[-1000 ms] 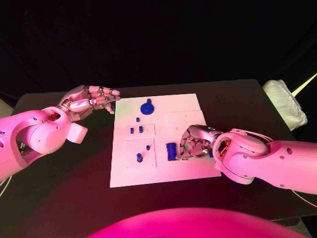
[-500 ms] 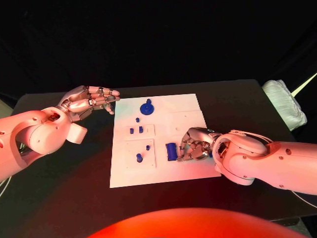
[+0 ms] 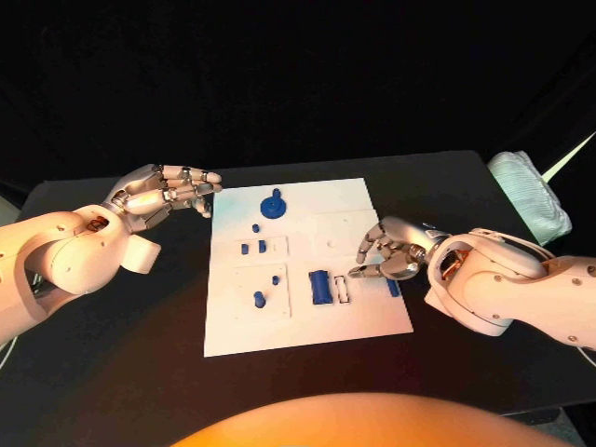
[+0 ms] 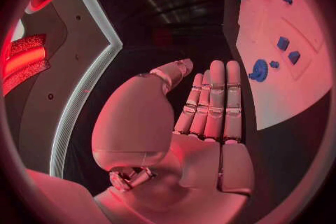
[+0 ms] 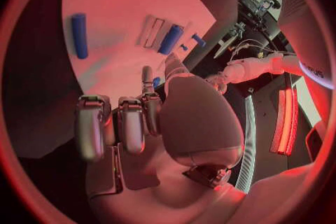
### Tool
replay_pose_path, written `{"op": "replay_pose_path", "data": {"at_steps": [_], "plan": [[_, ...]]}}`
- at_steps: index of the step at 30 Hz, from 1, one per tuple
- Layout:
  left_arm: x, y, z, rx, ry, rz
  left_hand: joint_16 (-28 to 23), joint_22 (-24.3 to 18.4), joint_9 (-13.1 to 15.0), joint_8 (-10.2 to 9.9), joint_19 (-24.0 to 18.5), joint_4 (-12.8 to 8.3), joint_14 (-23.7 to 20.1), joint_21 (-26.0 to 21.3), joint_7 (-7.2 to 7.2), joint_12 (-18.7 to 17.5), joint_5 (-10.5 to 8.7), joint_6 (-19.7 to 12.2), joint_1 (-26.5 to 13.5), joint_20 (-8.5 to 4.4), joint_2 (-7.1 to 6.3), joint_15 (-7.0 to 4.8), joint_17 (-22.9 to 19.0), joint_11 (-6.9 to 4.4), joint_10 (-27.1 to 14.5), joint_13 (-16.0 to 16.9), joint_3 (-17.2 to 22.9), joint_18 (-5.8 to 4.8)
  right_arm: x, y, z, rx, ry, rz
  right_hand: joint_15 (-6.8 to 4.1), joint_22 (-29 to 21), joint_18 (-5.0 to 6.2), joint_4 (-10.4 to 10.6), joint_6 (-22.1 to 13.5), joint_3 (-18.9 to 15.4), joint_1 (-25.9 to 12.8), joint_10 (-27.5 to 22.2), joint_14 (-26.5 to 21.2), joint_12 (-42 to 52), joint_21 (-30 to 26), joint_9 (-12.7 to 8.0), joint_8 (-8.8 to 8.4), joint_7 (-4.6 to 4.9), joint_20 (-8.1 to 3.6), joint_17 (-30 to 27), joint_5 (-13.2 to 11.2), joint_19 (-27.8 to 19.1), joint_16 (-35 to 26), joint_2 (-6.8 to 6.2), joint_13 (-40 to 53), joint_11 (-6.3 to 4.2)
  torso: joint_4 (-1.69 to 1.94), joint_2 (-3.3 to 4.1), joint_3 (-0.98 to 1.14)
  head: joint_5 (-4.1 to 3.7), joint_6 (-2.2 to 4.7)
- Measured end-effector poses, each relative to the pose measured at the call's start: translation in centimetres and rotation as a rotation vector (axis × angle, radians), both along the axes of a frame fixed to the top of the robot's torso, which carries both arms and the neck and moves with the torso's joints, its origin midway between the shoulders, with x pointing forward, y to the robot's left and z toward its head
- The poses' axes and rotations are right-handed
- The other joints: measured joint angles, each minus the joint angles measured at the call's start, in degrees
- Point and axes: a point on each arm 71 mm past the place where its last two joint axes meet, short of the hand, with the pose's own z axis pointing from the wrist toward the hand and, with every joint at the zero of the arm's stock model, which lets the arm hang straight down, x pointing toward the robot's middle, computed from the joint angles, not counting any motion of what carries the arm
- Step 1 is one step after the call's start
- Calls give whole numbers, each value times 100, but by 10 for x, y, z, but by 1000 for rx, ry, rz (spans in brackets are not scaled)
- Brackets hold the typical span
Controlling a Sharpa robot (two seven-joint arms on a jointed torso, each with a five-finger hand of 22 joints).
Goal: Assemble the parts on the task board
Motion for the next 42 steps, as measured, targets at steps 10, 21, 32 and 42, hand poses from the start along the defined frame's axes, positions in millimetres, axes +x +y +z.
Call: {"op": "replay_pose_path", "data": {"at_steps": [10, 21, 32, 42], "plan": [[0, -2, 0, -2, 0, -4, 0, 0, -5, 0, 0, 16, 0, -24, 0, 0, 0, 0, 0, 0, 0, 0, 0, 0, 0, 0, -16, 0, 6, -50, 4, -53, -14, -103, 43, 0, 1, -11, -95, 46, 51, 1, 3, -136, -95, -34, -88, 54, 41, -1, 0, 0, -36, -55, 0, 41, -18, 10, -2, -91, 47], [-2, -2, 1, -5, -3, -6, 0, -6, -4, 0, 0, 16, 0, -23, 0, 0, 0, 0, 0, 0, 0, 0, 0, 0, 0, 1, -16, 0, -8, -61, -7, -148, 25, -90, 43, -1, 1, -11, 13, 46, -41, 1, 3, -149, -95, -20, -88, 27, 40, -1, -25, 0, -36, -147, 0, 41, -10, 15, 3, -168, 59], [-2, -1, 1, -7, -4, -5, 0, -6, -4, 0, 0, 16, 0, -23, 0, 0, 0, 0, 0, 0, 0, 0, 0, 0, 0, 1, -16, 0, -16, -58, -25, -202, 65, -80, 43, -2, 1, -10, 78, 47, -101, 1, 3, -149, -67, -6, -88, 6, 40, -2, -25, 0, -36, -141, 0, 40, -7, 14, -1, -202, 46], [-2, 0, 1, -6, -4, -4, 0, -6, -4, 0, 0, 16, 0, -23, 0, 0, 0, 0, 0, 0, 0, 0, 0, 0, 0, 1, -16, 0, -15, -46, -36, -217, 74, -61, 43, -3, 0, -19, 171, 242, 2, 1, 3, -149, -40, 30, -55, -42, 40, -2, 1, 0, -36, -41, 0, 40, -1, 14, 1, -197, 25]]}}
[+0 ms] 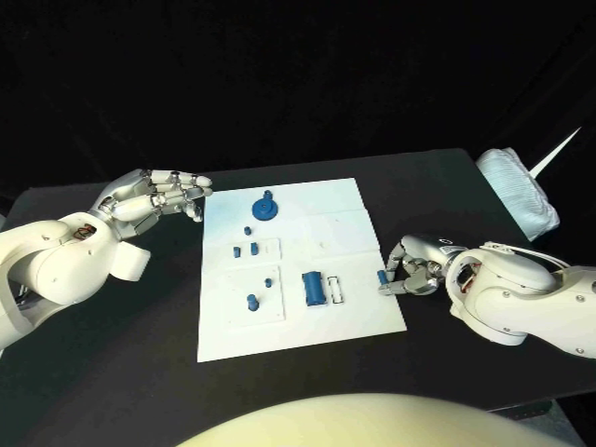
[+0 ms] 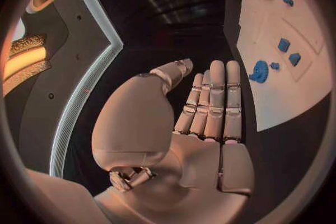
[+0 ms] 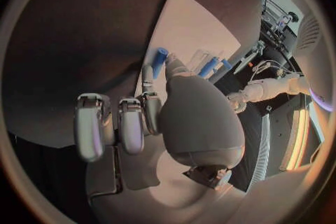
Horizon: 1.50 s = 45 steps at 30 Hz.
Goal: Assemble the parts on the task board
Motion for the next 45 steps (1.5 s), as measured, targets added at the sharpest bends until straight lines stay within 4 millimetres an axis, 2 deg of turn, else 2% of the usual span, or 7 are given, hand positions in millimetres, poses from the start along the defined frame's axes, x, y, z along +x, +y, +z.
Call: {"op": "replay_pose_path", "data": {"at_steps": [7, 14, 19, 23, 27, 32, 45], "plan": [[0, 0, 0, 0, 0, 1, 0, -11, 0, 0, 0, 0, 0, 0, 0, 25, 0, 0, 0, 0, 0, 0, 0, 0, 0, 0, 0, 0, 3, 8, -2, 0, -18, 12, -38, 0, 0, -64, 72, 432, 461, 0, -5, 0, 22, 0, -43, -16, 0, 0, -19, 0, 0, 90, 0, -43, 3, 3, 1, 13, -15], [0, 1, 0, 0, 1, 1, 0, -11, 0, 0, 22, 0, 0, 0, 0, 26, 0, 0, 0, 21, 0, 0, 0, 0, 0, 0, 0, 0, 6, 14, -1, -2, -38, 28, -43, 4, 0, -166, 96, 1264, 728, -6, 0, 0, 22, -9, -120, -44, 0, -1, 550, 0, 0, -29, 0, -76, 1, 3, -1, 16, -24], [0, 1, 0, 0, 2, 2, 0, -10, 0, 0, 22, 0, 0, 0, 0, 26, 0, 0, 0, 21, 0, 0, 0, 0, 0, 0, 0, 0, 9, 16, -2, -11, -50, 37, -43, 4, 0, -303, 135, 1920, 558, 1, 0, 0, 22, -14, -134, -36, 0, -1, 1127, 0, 0, -338, 0, -83, 1, 2, -1, 23, -28], [0, 1, 0, 1, 2, 2, 0, -10, 0, 0, 22, 0, 0, 0, 0, 26, 0, 0, 0, 21, 0, 0, 0, 0, 0, 0, 0, 0, 9, 17, -2, -16, -56, 42, -43, 4, 0, -336, 145, 2225, 364, 1, 0, 0, 22, -9, -58, -25, 0, -1, 1598, 0, 0, -527, 0, -82, -1, -3, -4, 27, -31], [0, 1, 0, 1, 2, 2, 0, -10, 0, 0, 21, 0, 0, 0, 0, 26, 0, 0, 0, 21, 0, 0, 0, 0, 0, 0, 0, 1, 7, 18, -2, -13, -59, 39, -43, 3, 0, -782, 129, 2716, 135, 1, 0, 0, 78, 105, -17, -11, -1, -1, 1820, 0, 0, -598, 0, -82, -3, -5, -4, 30, -31], [0, 1, 0, 1, 3, 1, 0, -18, 0, 0, 21, 16, 0, -26, 0, 26, 0, 0, 0, 21, 0, 0, 0, 0, 0, 1, -16, 1, 1, 21, 0, 6, -57, 32, -43, 3, 0, -917, 91, 2895, -96, 1, 0, 0, 135, 99, -17, 4, -1, 4, 1898, 0, 0, -563, 0, -82, -2, -9, -4, 32, -20], [0, 0, 0, 0, 4, 0, 0, -17, 1, 0, 21, 16, 0, -26, 0, 26, 0, 0, 0, 21, 0, 0, 0, 0, 0, 1, -16, 1, 0, 46, 20, 130, -67, 19, -43, 2, 0, -925, 95, 2903, -413, 1, 0, 75, 200, 119, 69, -1, -1, 3, 1832, 0, 0, -590, 0, -82, -1, -8, -12, 70, -13]]}}
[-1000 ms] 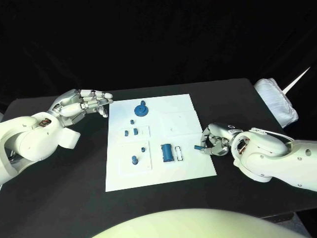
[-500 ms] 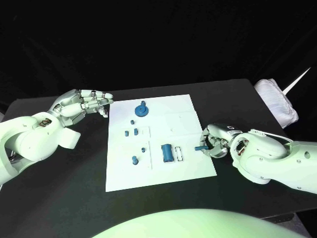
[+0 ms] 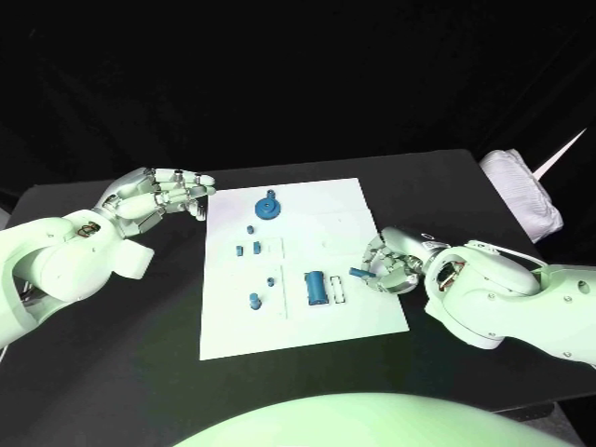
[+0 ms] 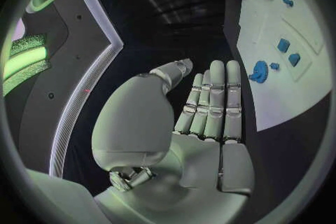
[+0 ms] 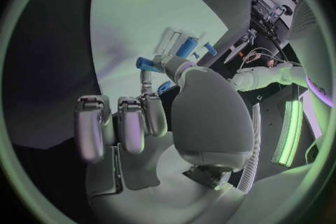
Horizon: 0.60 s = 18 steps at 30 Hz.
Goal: Assemble the parts on the task board
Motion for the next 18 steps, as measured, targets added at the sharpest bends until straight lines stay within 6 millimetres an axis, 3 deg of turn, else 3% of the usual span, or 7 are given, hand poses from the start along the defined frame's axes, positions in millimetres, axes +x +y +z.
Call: {"op": "replay_pose_path", "data": {"at_steps": [8, 12, 18], "plan": [[0, 0, 0, 0, 0, -1, 0, -6, 0, 0, 21, 0, 0, 0, 0, 0, 0, 0, 0, -21, 0, 0, 0, 0, 0, 0, 0, 0, 0, 15, -15, 64, 78, -24, 0, 0, -1, 187, 40, -155, -455, 0, 0, 22, 0, 149, 36, -39, -21, -1, -181, -21, 33, -3, 0, 0, 5, 4, 0, 2, 6], [0, -1, 0, 0, 1, -2, 0, -6, 0, 0, 21, 0, 0, 0, 0, 0, 0, 0, 0, -21, 0, 0, 0, 0, 0, 0, 0, 0, -1, 23, -22, 91, 116, -34, 0, -1, -1, 286, 60, -307, -617, 0, 0, 45, 0, 146, 22, -58, -43, -1, -399, 1, 35, 9, 0, 0, 2, 8, 2, 18, -8], [-1, -1, 0, -1, 1, -3, 0, -6, 0, 0, 21, 0, 0, 0, 0, 0, 0, 0, 0, -21, 0, 0, 0, 0, 0, -5, 0, 0, 1, 26, -27, 111, 142, -62, 0, -1, 0, 390, 81, -411, -746, 0, 0, 45, 0, 128, 20, -78, -43, -1, -484, 0, 35, 67, 0, 0, 5, 8, 6, 31, -15]]}}
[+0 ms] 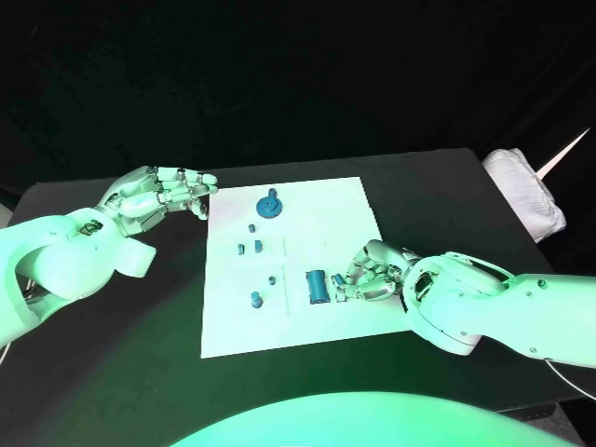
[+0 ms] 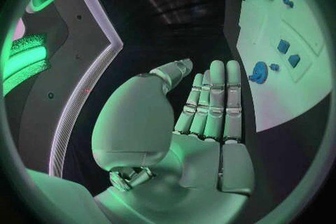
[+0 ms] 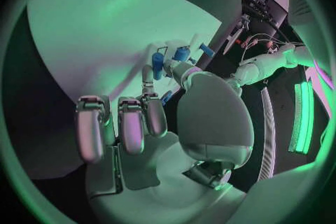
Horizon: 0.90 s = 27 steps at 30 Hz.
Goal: Assemble the parts on the task board
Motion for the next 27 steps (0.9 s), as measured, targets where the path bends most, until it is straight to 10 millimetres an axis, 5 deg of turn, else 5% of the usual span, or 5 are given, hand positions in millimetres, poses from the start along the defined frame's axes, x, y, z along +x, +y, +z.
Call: {"op": "replay_pose_path", "data": {"at_steps": [20, 27], "plan": [[1, 1, 0, 2, 1, 4, 0, 1, 0, 0, 0, 0, 0, 0, 0, 0, 0, 0, 0, 0, 0, 0, 0, 0, 0, 0, 0, 0, 2, 3, -5, 26, 33, -37, 0, -1, 0, 164, -3, -225, -175, 0, 0, 23, 0, -15, -22, 3, 1, -1, -154, 0, 22, -36, 0, 0, -11, -1, 5, 16, -23], [1, 2, -1, 3, 2, 6, 0, 1, 0, 0, 0, 0, 0, 0, 0, 0, 0, 0, 0, 0, 0, 0, 0, 0, 0, 1, 0, 0, 1, 3, -5, 29, 38, -39, 0, 4, 0, 464, -3, -734, -453, 0, 0, 22, 0, -16, -56, 3, 1, -1, 0, 0, 22, -119, 0, 0, -9, -3, 7, 10, -31]]}}
